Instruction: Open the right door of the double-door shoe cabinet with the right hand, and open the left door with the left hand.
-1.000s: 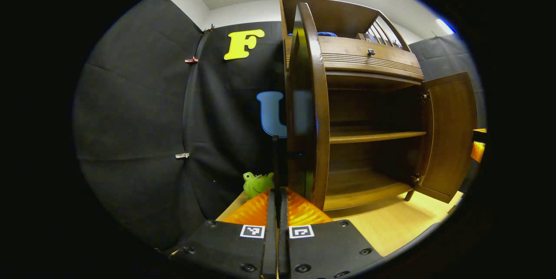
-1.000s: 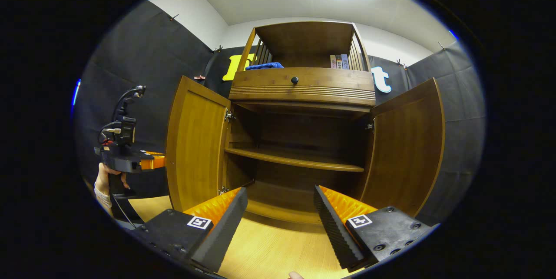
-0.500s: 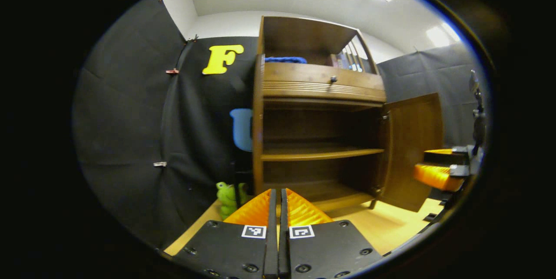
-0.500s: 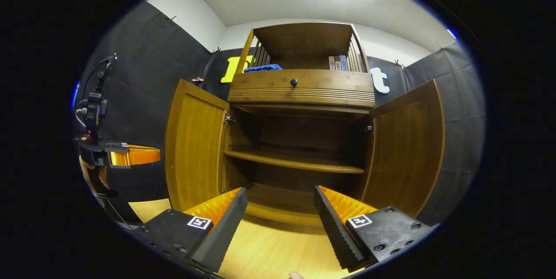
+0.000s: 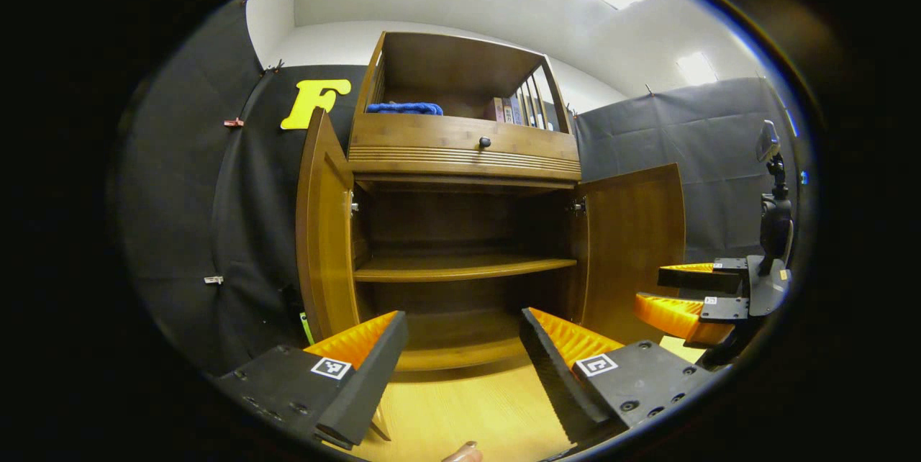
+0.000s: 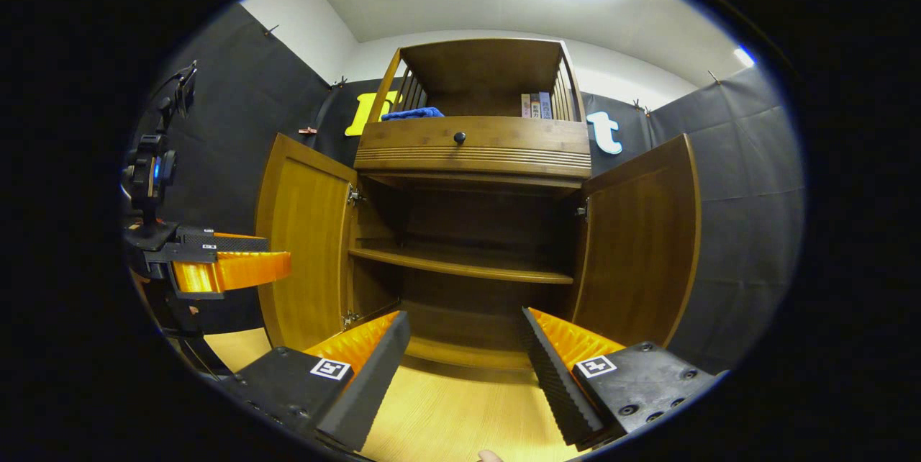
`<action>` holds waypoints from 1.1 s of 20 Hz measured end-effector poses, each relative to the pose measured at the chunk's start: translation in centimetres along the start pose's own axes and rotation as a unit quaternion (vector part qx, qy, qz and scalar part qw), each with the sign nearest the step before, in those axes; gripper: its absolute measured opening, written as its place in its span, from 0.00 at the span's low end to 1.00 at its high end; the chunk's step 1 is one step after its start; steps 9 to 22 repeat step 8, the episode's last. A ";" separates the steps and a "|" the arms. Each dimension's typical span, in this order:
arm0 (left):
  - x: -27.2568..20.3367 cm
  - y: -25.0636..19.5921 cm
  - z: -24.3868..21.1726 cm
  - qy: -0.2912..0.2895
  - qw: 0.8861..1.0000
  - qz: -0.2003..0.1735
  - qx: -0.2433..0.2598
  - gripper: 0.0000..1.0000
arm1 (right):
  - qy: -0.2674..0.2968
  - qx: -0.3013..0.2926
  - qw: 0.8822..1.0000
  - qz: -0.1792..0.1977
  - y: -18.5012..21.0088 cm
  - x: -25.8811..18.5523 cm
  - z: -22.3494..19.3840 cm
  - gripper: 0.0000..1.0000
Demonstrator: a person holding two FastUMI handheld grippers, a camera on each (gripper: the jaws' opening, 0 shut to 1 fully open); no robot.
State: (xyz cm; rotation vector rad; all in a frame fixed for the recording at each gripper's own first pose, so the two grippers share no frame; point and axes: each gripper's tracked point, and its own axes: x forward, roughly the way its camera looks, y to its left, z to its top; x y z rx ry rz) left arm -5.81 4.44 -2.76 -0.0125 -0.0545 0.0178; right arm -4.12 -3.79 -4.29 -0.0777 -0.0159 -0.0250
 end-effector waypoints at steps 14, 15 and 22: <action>0.4 -1.1 0.2 -0.002 1.000 -0.009 0.009 1.00 | -0.022 0.017 1.000 -0.003 -0.1 -0.1 1.5 0.97; 0.4 -1.1 0.2 -0.002 1.000 -0.009 0.009 1.00 | -0.022 0.017 1.000 -0.003 -0.1 -0.1 1.5 0.97; 0.4 -1.1 0.2 -0.002 1.000 -0.009 0.009 1.00 | -0.022 0.017 1.000 -0.003 -0.1 -0.1 1.5 0.97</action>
